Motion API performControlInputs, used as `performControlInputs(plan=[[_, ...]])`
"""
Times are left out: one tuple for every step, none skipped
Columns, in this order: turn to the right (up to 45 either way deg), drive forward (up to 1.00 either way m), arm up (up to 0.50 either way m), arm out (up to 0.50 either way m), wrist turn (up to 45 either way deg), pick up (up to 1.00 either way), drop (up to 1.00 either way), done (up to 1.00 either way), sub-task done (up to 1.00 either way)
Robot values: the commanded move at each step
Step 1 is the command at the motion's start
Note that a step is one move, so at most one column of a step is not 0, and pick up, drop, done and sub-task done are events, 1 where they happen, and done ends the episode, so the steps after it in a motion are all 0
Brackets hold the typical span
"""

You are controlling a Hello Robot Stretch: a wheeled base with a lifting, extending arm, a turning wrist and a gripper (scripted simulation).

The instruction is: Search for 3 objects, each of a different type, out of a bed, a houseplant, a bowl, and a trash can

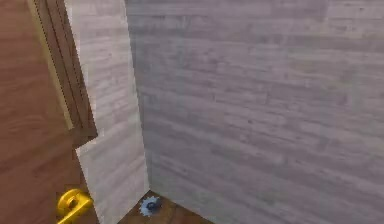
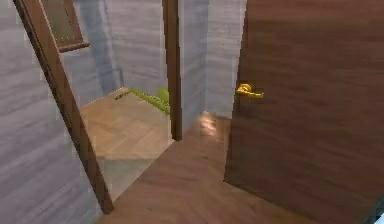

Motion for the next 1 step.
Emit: performControlInputs(plan=[[-45.0,0.0,0.0,0.0,0.0,0.0,0.0,0.0,0.0]])
